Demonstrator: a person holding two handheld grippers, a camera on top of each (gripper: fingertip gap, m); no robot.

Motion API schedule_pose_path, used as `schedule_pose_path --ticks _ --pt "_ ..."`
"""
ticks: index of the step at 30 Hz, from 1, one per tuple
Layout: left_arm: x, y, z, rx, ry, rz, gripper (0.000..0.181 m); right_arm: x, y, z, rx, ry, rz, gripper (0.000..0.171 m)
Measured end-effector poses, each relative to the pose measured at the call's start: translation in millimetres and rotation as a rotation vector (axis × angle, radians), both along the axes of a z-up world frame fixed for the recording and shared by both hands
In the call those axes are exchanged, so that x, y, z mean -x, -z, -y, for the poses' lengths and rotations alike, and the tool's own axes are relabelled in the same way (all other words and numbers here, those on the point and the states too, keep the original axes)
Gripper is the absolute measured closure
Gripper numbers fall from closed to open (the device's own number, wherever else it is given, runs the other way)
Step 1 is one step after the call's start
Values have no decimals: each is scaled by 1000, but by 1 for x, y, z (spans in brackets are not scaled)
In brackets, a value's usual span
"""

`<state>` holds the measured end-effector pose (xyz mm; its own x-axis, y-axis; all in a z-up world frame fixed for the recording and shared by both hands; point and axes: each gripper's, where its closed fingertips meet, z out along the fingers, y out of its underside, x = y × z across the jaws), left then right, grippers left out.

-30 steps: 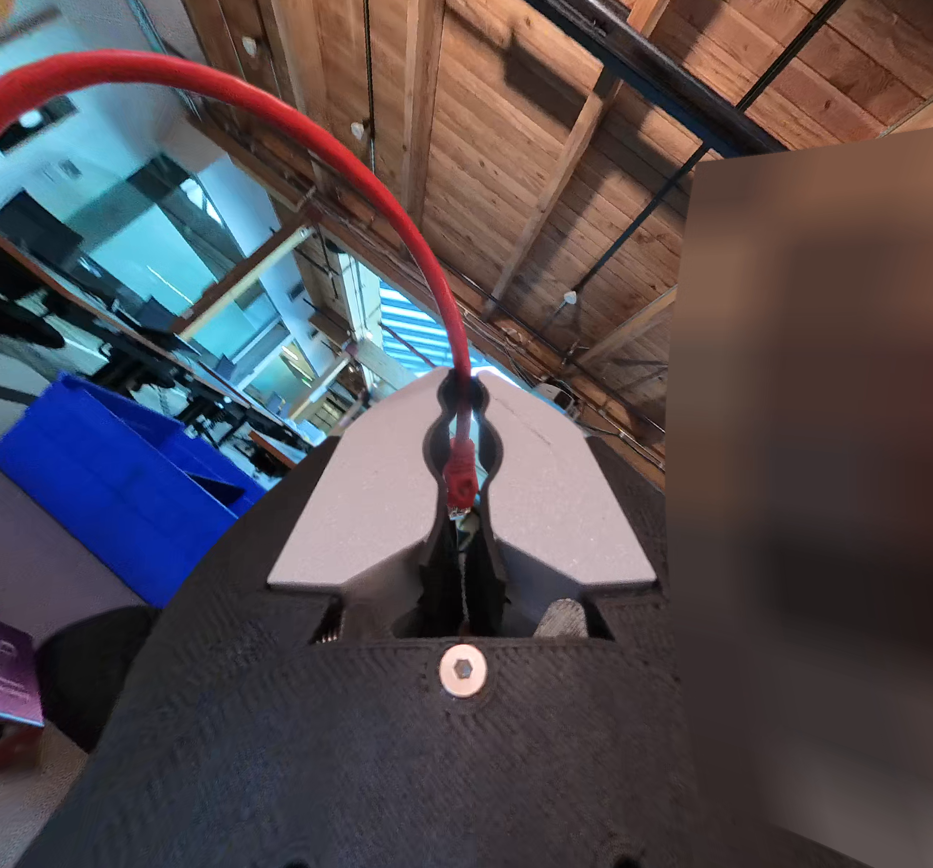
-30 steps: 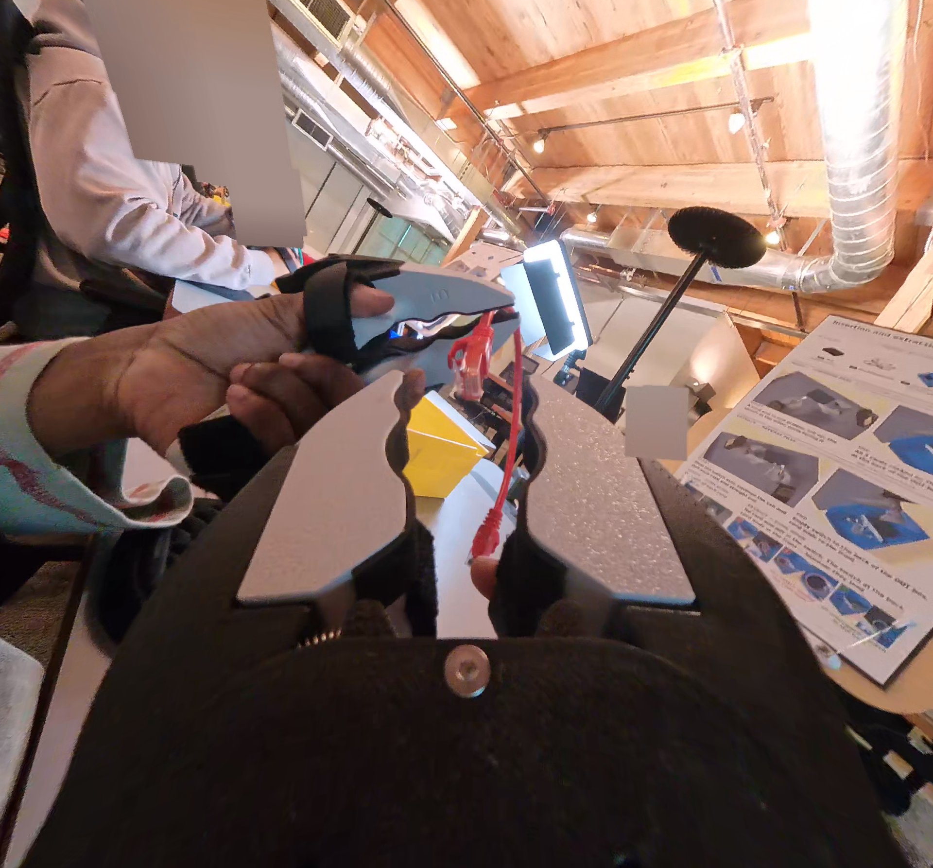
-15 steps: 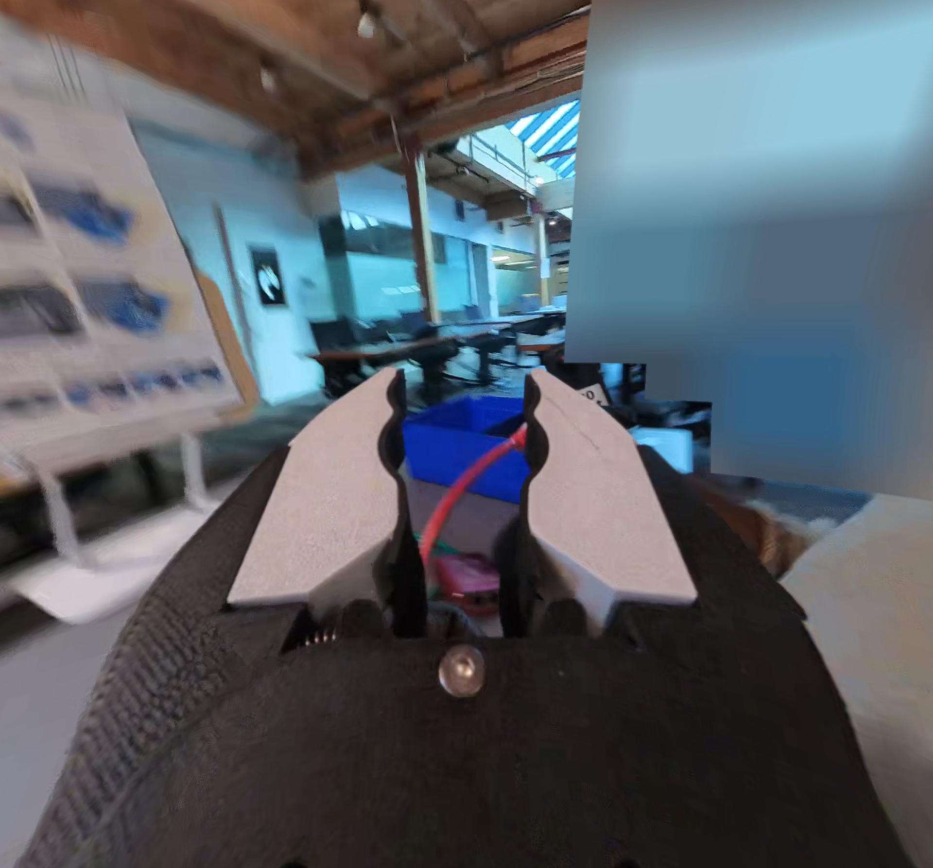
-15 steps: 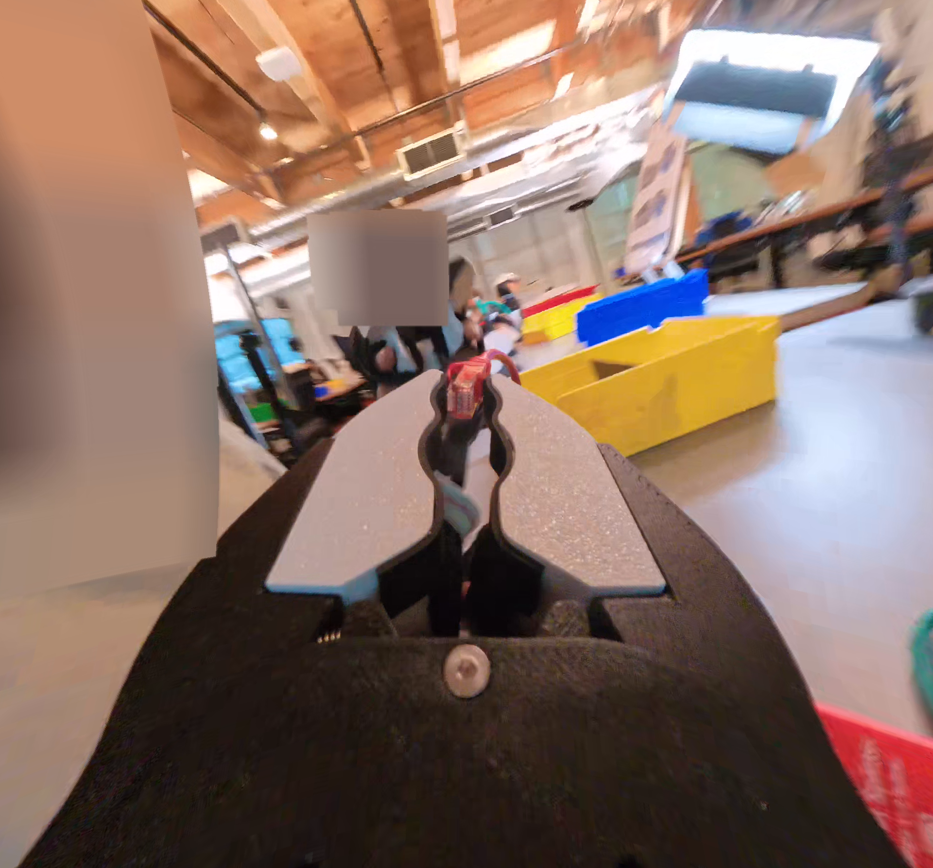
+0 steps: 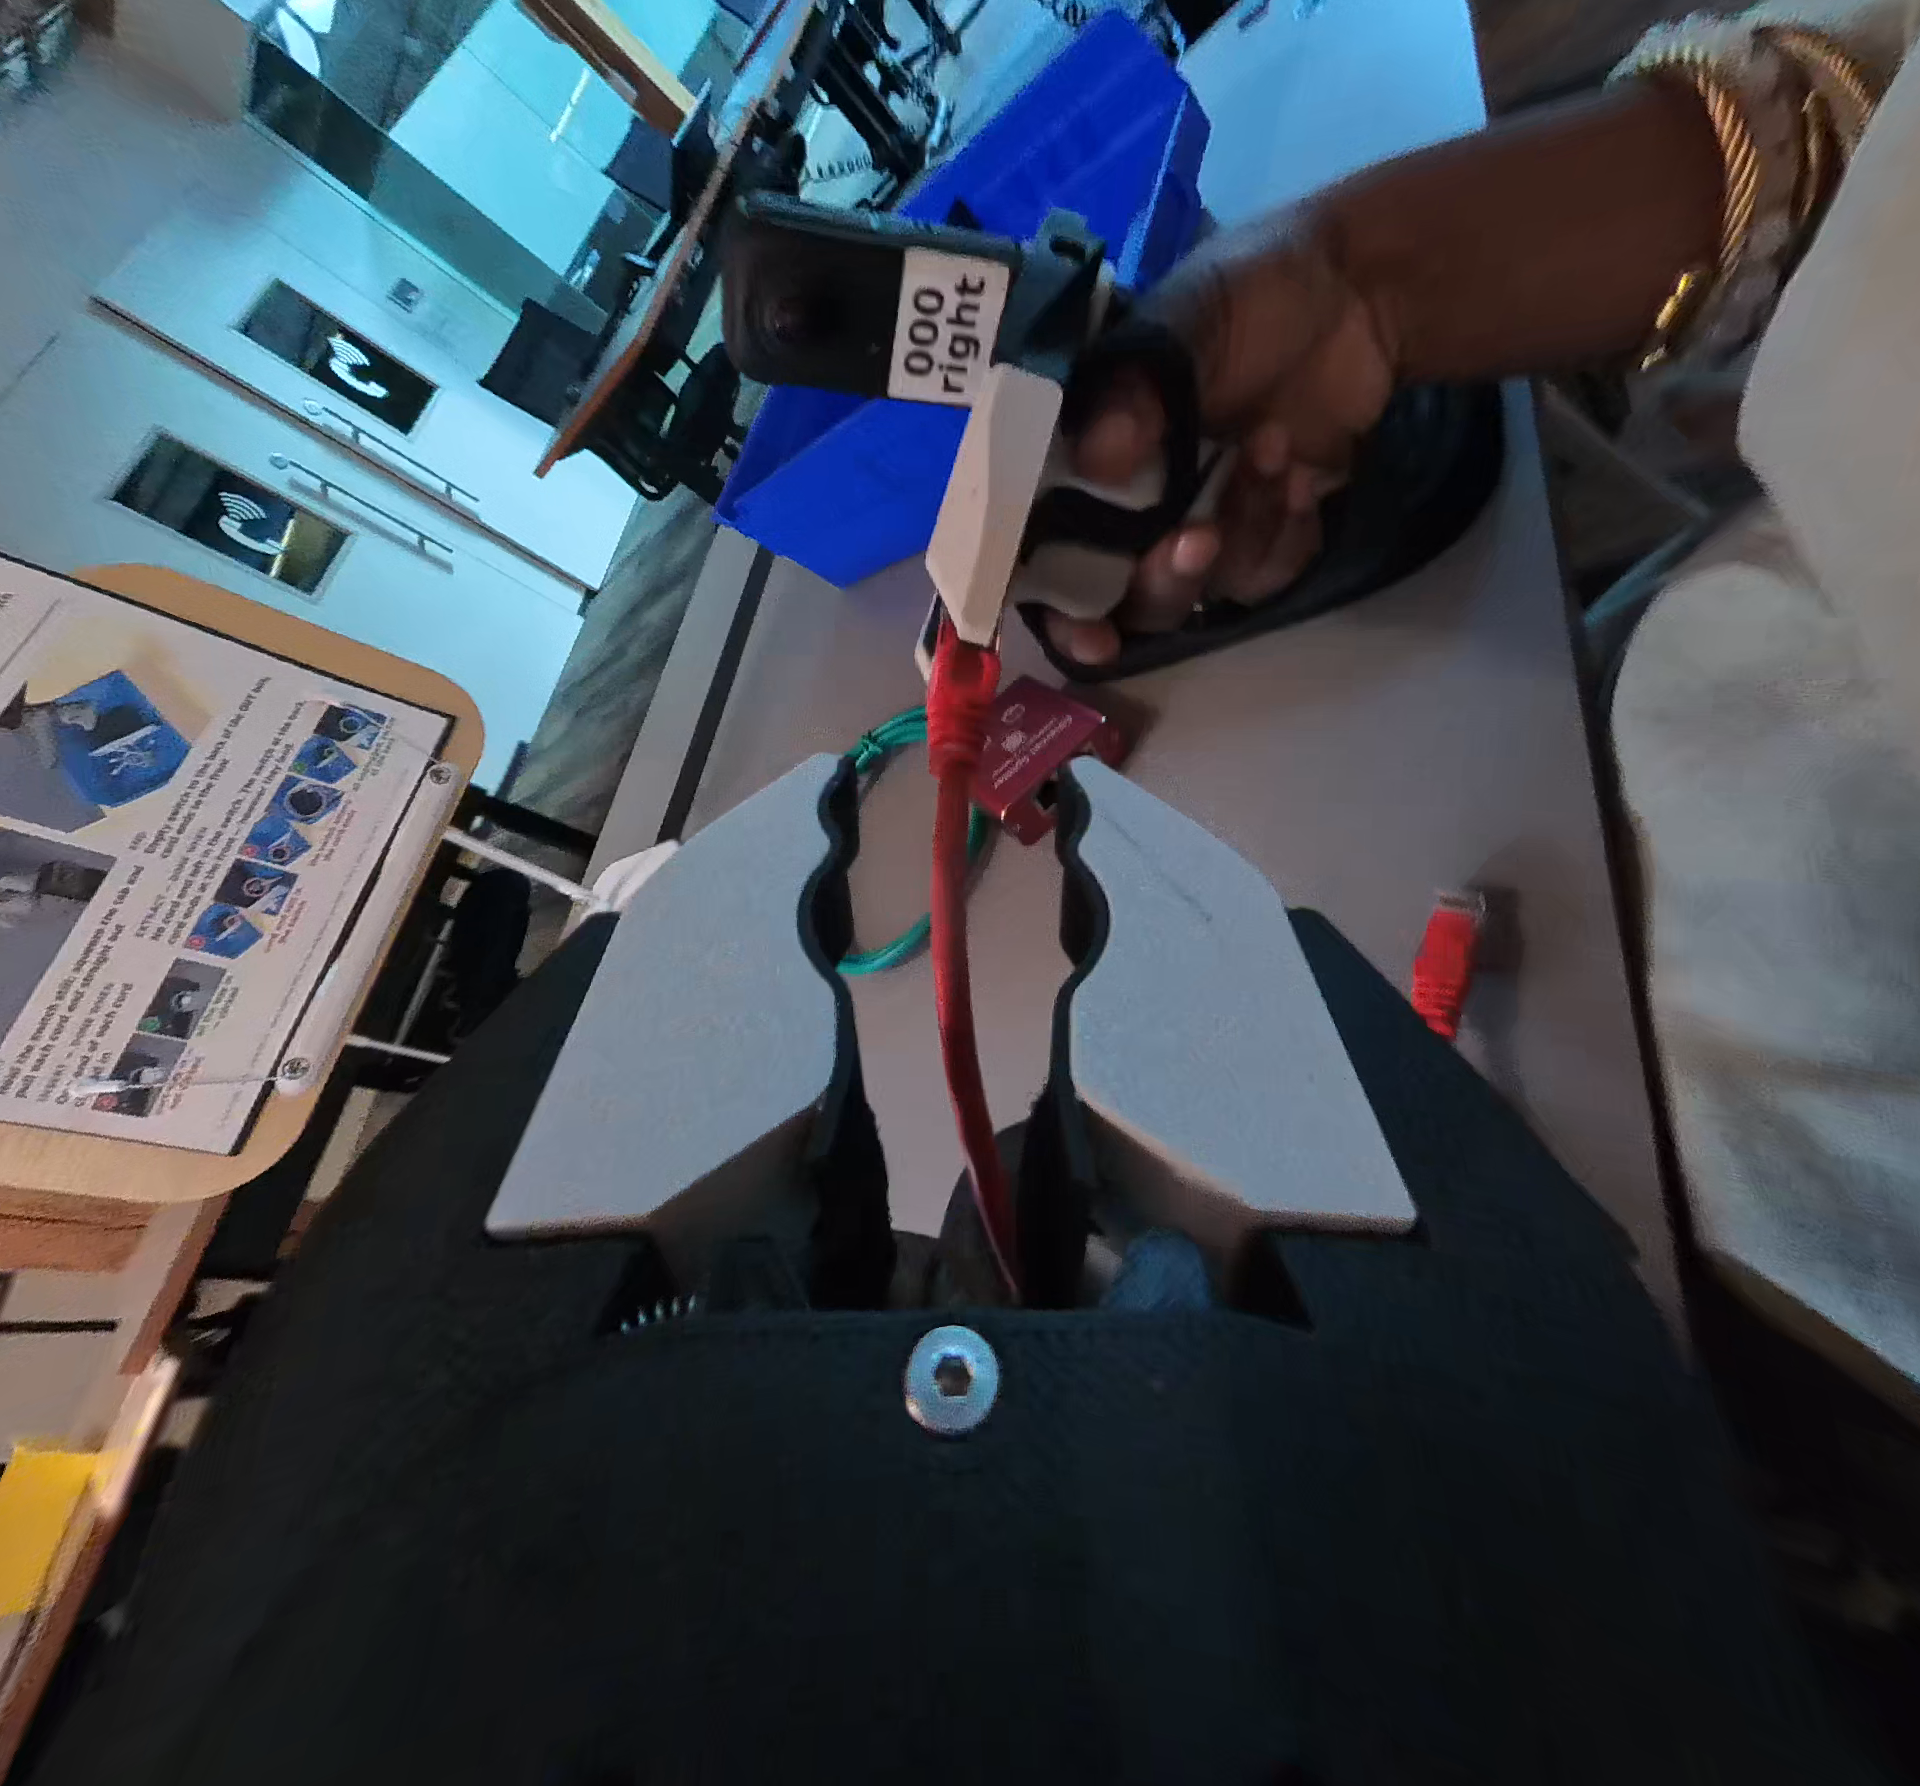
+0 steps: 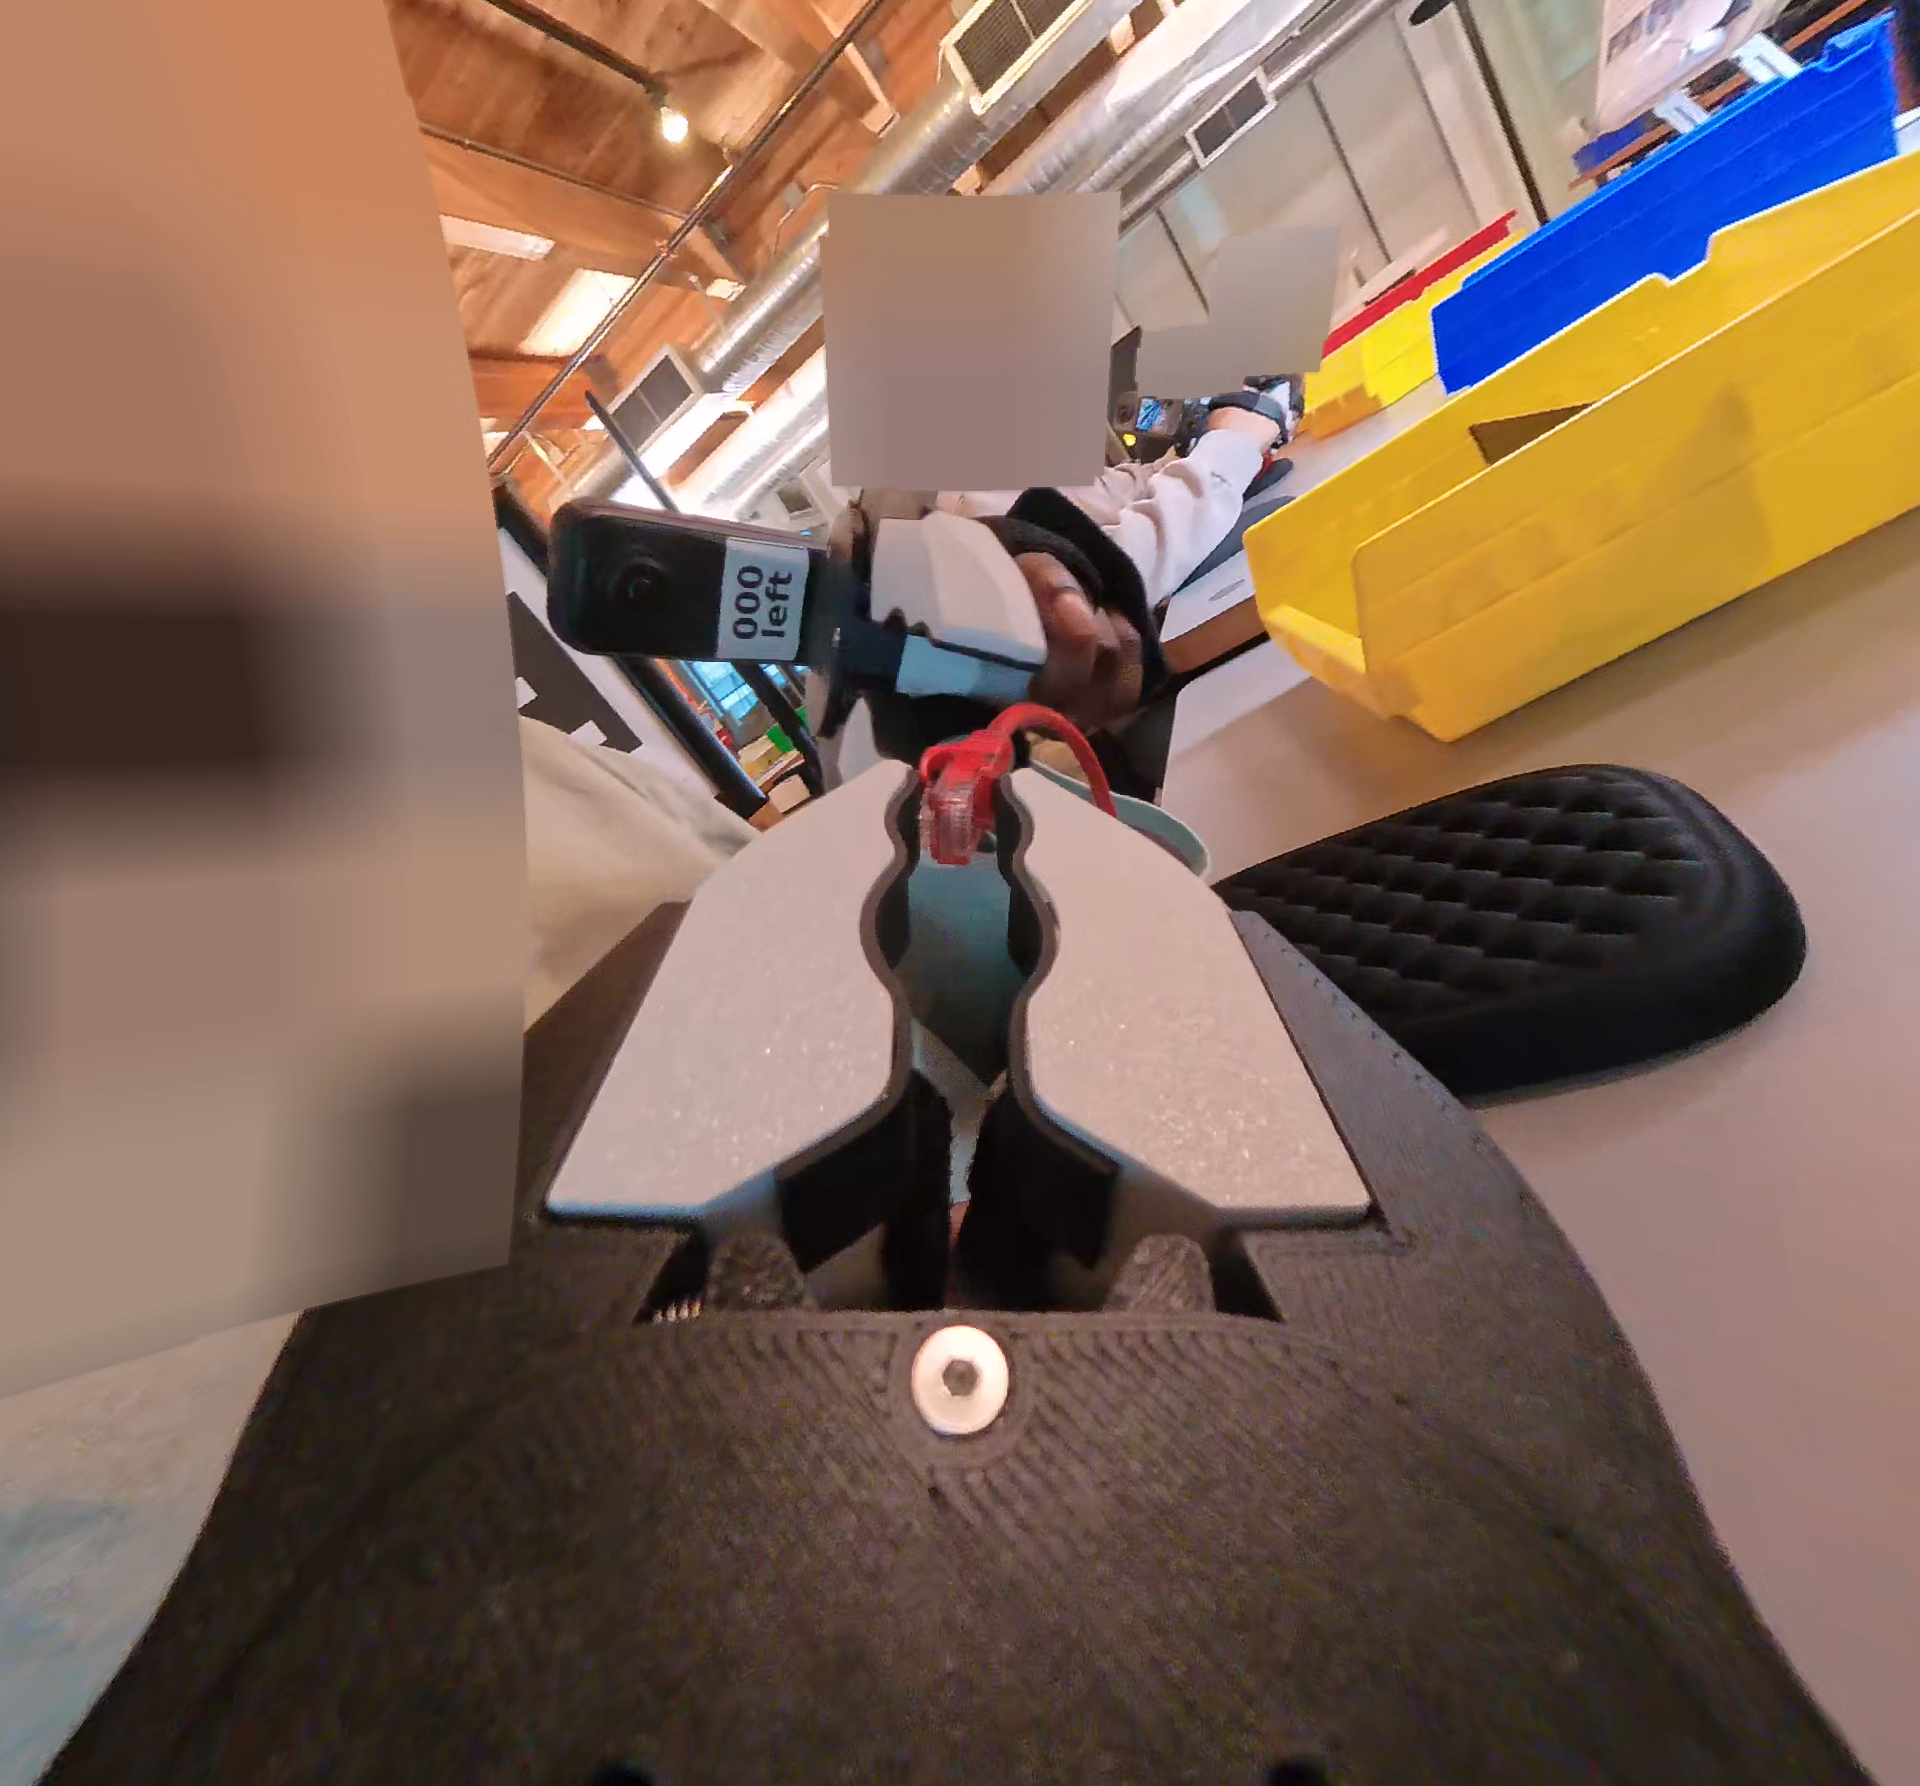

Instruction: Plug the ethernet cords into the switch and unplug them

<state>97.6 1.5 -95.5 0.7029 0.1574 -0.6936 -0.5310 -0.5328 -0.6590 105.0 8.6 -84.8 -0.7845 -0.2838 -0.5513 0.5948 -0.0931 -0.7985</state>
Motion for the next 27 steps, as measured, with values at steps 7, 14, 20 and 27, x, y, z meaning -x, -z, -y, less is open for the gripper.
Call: schedule_pose_path --ticks 7,14,20,27 --pt "-3 3 -5 -30 52 32 171 -4 3 1 -20 -29 -17 155" --pt "-8 3 -2 -159 116 342 172 5 7 -3 -202 391 -920 129" --pt "-12 13 -7 -121 143 369 172 -8 3 -1 -175 374 -1029 153" --pt "-12 18 -7 -108 152 399 172 -11 14 0 -193 317 -1029 147"
